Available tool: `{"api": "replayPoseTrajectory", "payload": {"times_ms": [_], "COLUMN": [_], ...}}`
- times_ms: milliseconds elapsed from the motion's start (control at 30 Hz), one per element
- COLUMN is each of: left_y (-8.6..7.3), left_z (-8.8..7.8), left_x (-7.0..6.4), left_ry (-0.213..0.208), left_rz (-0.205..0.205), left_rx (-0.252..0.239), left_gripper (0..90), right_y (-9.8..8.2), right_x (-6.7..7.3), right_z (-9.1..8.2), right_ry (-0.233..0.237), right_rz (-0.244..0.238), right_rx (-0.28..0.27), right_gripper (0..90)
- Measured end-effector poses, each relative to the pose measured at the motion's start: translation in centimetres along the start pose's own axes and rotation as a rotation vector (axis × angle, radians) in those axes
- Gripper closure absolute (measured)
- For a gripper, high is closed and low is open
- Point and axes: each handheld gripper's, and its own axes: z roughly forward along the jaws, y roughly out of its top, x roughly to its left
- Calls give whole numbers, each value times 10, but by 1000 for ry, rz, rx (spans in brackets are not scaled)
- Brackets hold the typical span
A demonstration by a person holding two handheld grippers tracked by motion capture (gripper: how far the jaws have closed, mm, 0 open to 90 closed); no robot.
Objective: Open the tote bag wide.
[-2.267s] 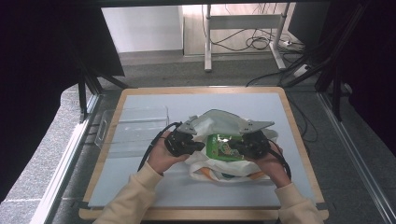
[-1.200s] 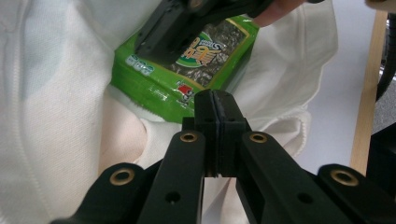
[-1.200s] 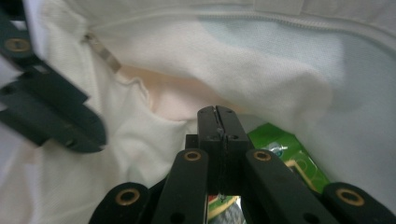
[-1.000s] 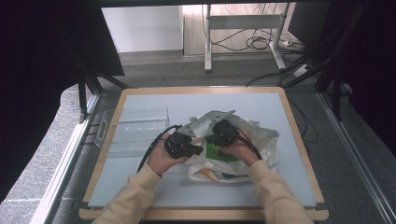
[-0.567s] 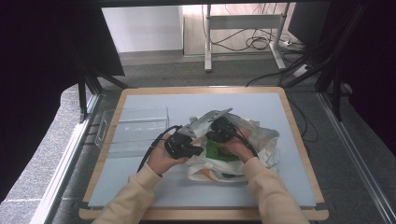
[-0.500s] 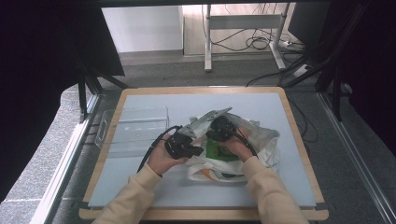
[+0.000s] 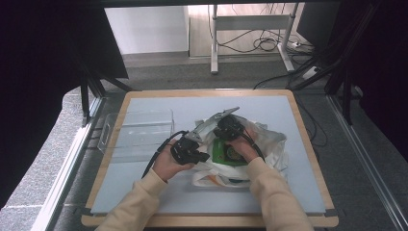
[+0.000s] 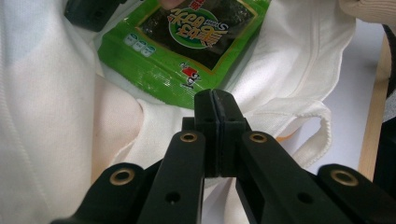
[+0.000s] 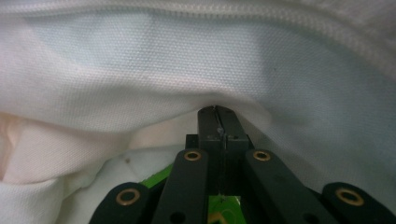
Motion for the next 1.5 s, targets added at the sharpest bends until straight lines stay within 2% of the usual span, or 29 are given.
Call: {"api": "replayPoseTrajectory", "payload": {"times_ms": [200, 367, 467, 500, 667, 767, 1000, 1100, 1267, 1500], "left_y": [-1, -2, -2, -2, -2, -2, -2, -2, -3, -4], "left_z": [1, 1, 1, 0, 1, 1, 0, 1, 1, 3], "left_x": [0, 2, 1, 2, 1, 1, 2, 2, 2, 3], "left_ry": [-2, -1, -3, -1, 0, -2, -4, -4, -5, -6], "left_rz": [-6, 1, -10, 1, -5, -10, -19, -21, -26, -28], "left_rx": [3, 11, 2, 10, 3, -3, -4, -3, -1, 5], "left_gripper": [898, 898, 897, 897, 897, 897, 897, 897, 897, 897], "right_y": [0, -2, -4, -5, -17, -30, -58, -68, -83, -97], "right_x": [0, 7, 13, 14, 20, 19, 10, 7, 2, 6], "right_z": [0, -14, -32, -37, -73, -91, -119, -126, -128, -127], "right_ry": [1, 12, 25, 25, 24, 16, -6, -13, -19, 1], "right_rz": [-1, -16, -37, -44, -71, -50, -17, -8, 1, -14], "right_rx": [4, 1, -7, -12, -20, -7, 14, 34, 98, 196], "right_gripper": [892, 892, 892, 892, 892, 892, 892, 892, 892, 892]}}
